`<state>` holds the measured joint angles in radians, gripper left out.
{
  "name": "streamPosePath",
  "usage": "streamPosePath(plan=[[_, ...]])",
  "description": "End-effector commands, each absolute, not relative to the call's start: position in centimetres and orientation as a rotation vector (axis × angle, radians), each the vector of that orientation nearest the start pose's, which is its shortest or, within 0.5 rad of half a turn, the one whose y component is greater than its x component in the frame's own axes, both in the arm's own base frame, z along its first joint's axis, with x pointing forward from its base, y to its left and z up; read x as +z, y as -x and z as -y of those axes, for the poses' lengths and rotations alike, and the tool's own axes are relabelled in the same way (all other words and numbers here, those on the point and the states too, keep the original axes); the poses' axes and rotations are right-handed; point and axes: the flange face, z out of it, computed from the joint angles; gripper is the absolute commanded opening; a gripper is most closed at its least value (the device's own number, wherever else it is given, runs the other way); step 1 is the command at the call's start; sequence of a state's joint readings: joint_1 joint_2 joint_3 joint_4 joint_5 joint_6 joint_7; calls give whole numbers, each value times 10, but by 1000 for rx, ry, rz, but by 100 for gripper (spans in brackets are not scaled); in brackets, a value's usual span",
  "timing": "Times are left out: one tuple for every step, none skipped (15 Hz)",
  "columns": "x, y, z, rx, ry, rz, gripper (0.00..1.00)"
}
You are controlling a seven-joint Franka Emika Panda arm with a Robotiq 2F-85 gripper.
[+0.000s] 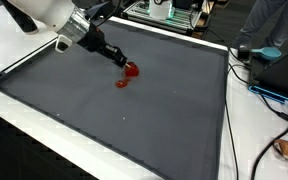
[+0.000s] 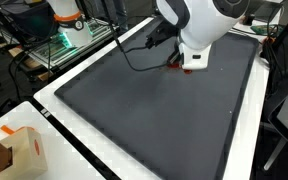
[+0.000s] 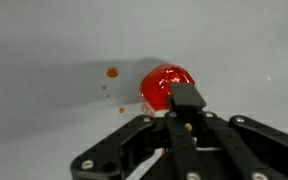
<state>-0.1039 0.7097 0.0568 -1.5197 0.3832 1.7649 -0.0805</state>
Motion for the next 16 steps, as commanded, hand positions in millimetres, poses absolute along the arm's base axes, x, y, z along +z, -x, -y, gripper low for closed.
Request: streamPosePath(plan=[[220, -657, 2, 603, 2644, -193, 3], [225, -656, 1, 600, 2652, -194, 3], [229, -655, 0, 606, 2651, -187, 3], [236, -654, -2, 592, 2660, -180, 3], [242, -654, -3, 583, 2663, -174, 3], [248, -654, -4, 573, 2668, -171, 3], [257, -654, -6, 558, 2678, -167, 3], [265, -653, -7, 545, 2687, -163, 3], [274, -654, -8, 527, 2702, -166, 3], [283, -654, -9, 511, 2712, -167, 3], [292, -654, -10, 498, 2722, -166, 3], [302, -654, -12, 474, 2742, -169, 3], [312, -654, -14, 456, 2758, -165, 3], [322, -653, -17, 434, 2783, -160, 3], [331, -652, -19, 420, 2807, -148, 3], [341, -651, -22, 395, 2839, -134, 3]])
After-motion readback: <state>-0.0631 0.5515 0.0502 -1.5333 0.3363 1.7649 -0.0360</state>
